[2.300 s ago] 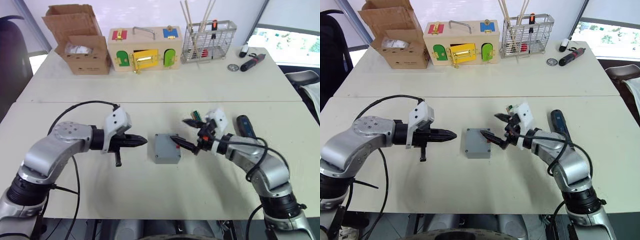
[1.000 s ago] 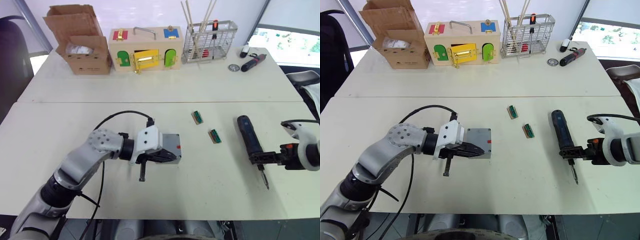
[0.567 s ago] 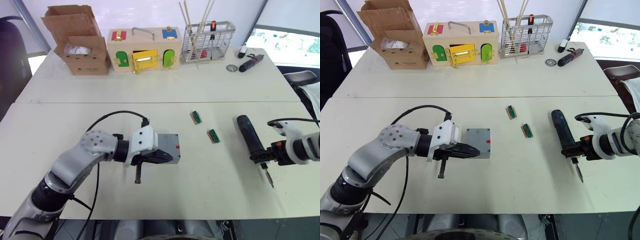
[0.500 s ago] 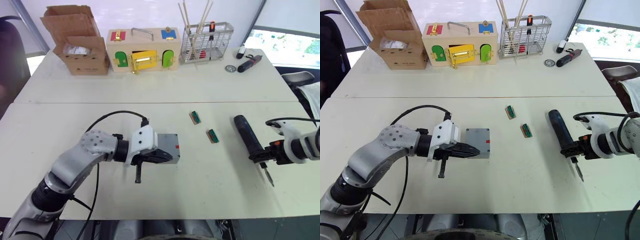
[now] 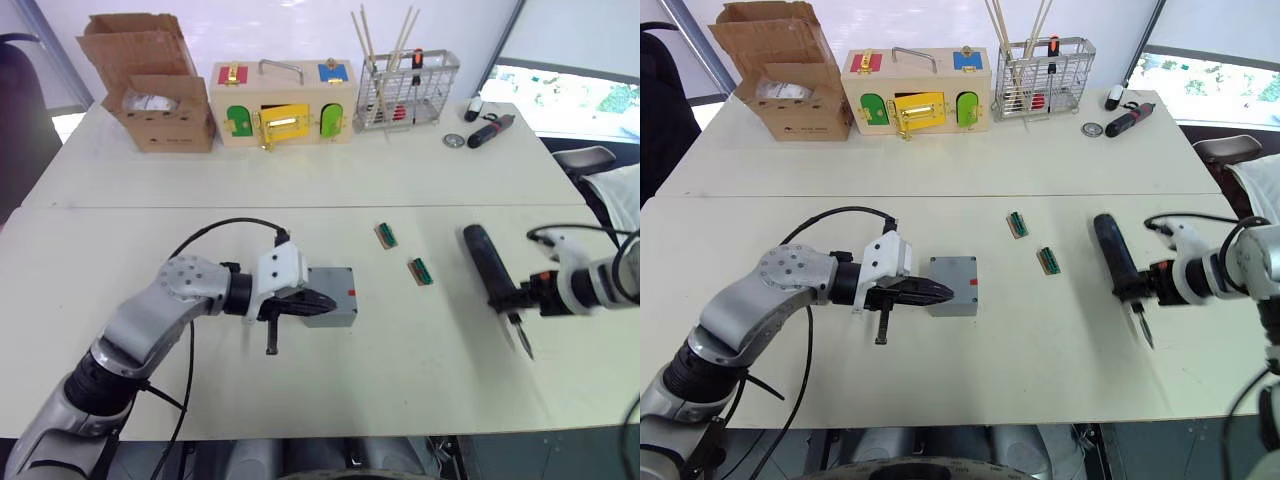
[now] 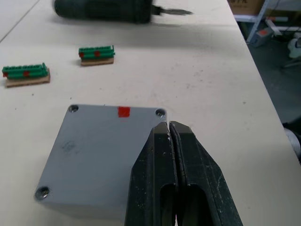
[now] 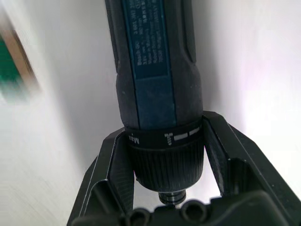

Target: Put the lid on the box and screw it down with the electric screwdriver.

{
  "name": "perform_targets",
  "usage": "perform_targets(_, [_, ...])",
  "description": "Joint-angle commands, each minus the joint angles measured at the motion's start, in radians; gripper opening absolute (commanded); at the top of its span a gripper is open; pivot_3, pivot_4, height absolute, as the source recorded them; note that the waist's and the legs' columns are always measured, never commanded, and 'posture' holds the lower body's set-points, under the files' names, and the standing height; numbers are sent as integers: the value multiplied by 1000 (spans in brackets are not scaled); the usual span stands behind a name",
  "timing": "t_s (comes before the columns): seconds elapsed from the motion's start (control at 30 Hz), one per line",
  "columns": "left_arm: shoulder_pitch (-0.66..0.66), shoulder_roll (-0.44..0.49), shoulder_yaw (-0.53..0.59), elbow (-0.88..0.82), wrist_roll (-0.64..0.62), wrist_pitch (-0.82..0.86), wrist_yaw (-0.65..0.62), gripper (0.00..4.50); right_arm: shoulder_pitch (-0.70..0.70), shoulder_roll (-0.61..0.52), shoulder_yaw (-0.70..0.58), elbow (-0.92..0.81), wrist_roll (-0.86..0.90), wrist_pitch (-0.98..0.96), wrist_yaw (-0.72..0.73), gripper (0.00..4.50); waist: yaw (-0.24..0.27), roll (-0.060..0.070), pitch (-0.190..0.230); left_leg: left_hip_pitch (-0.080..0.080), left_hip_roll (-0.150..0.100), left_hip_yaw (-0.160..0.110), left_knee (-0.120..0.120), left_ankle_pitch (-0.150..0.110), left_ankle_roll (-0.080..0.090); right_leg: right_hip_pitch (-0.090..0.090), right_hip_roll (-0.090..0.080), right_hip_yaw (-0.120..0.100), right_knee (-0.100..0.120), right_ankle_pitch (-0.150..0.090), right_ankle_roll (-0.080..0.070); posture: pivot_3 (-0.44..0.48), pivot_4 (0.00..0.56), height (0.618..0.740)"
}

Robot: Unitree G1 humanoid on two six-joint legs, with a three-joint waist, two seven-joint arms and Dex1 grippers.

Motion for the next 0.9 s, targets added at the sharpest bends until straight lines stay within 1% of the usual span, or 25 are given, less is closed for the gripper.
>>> perform_targets(0.03, [-44, 1, 83, 46, -55, -3, -26, 0, -169, 98, -388, -26, 77, 8, -73, 1768, 4, 7, 0, -2, 0, 0, -1, 0, 0, -3, 0, 0, 1, 0, 0, 0, 150, 740])
perform_targets(0.07, [-56, -2, 97, 68, -66, -1, -32, 0, -203, 150, -487, -61, 97, 11, -103, 1768, 5, 8, 0, -5, 0, 0, -1, 0, 0, -7, 1, 0, 2, 0, 0, 0, 150, 740])
perform_targets(0.1, [-71, -5, 110, 90, -76, 4, -36, 0, -212, 207, -555, -150, 126, -36, -130, 1768, 6, 9, 0, -11, 1, 0, -1, 0, -1, -12, 3, -1, 2, 0, 0, 0, 150, 740])
perform_targets(0.13, [-83, -7, 117, 109, -82, 5, -42, 0, -216, 263, -603, -230, 145, -60, -159, 1768, 7, 9, 0, -16, 2, -1, -2, 3, -5, -18, 3, -2, 4, 0, 0, 0, 150, 740])
perform_targets(0.2, [-115, -14, 134, 144, -105, 21, -53, 0, -216, 408, -662, -411, 198, -112, -235, 1768, 6, 9, 0, -17, 2, -3, -2, 3, -6, -20, 3, -5, 11, 0, 0, 0, 150, 740])
perform_targets(0.23, [-129, -14, 136, 159, -112, 25, -61, 0, -207, 477, -666, -490, 222, -137, -266, 1768, 5, 9, 0, -17, 2, -4, -2, 3, -5, -20, 2, -6, 13, 0, 0, 0, 150, 740])
perform_targets(0.3, [-149, -4, 128, 182, -107, 23, -84, 0, -167, 619, -635, -652, 242, -272, -307, 1768, 0, 9, 0, -17, 1, -3, -1, 3, -5, -20, 1, -5, 13, 0, 0, 0, 150, 740])
perform_targets(0.4, [-165, 21, 121, 208, -89, 21, -113, 0, -94, 786, -538, -815, 199, -485, -352, 1768, -3, 9, 0, -17, 1, -1, 0, 4, -7, -20, 0, -4, 12, 0, 0, 0, 150, 740])
perform_targets(0.43, [-170, 30, 123, 209, -91, 28, -121, 0, -63, 835, -496, -862, 153, -577, -369, 1768, -2, 9, 0, -17, 0, -1, 0, 5, -9, -20, 0, -4, 12, 0, 0, 0, 150, 740])
perform_targets(0.53, [-175, 60, 127, 195, -101, 54, -135, 0, 49, 877, -364, -949, 78, -711, -362, 1768, 0, 9, 0, -16, 0, -2, 1, 7, -11, -20, 0, -4, 13, 0, 0, 0, 150, 740])
perform_targets(0.67, [-174, 78, 115, 175, -107, 74, -150, 0, 202, 818, -170, -1011, -5, -812, -282, 1768, -7, 9, 0, -15, 0, -2, 1, 7, -12, -19, 1, -4, 14, 0, 0, 0, 150, 740])
perform_targets(0.73, [-176, 62, 100, 174, -97, 73, -138, 0, 262, 810, -130, -1023, 12, -810, -284, 1768, -9, 9, 0, -15, 0, -2, 0, 7, -12, -19, 1, -4, 14, 0, 0, 0, 150, 740])
perform_targets(0.77, [-176, 42, 92, 182, -83, 62, -119, 0, 295, 809, -109, -1030, 24, -831, -262, 1768, -9, 9, 0, -15, 1, -3, 0, 7, -12, -19, 1, -4, 14, 0, 0, 0, 150, 740])
perform_targets(0.83, [-173, -7, 76, 204, -62, 52, -75, 0, 364, 789, -53, -1038, -17, -892, -224, 1768, -3, 9, 0, -15, 1, -3, 0, 7, -12, -19, 1, -4, 14, 0, 0, 0, 150, 740])
perform_targets(0.9, [-155, -17, 51, 200, -44, 34, -89, 0, 414, 773, 1, -1040, -46, -937, -196, 1768, -4, 9, 0, -15, 0, -3, 1, 7, -12, -19, 1, -4, 13, 0, 0, 0, 150, 740])
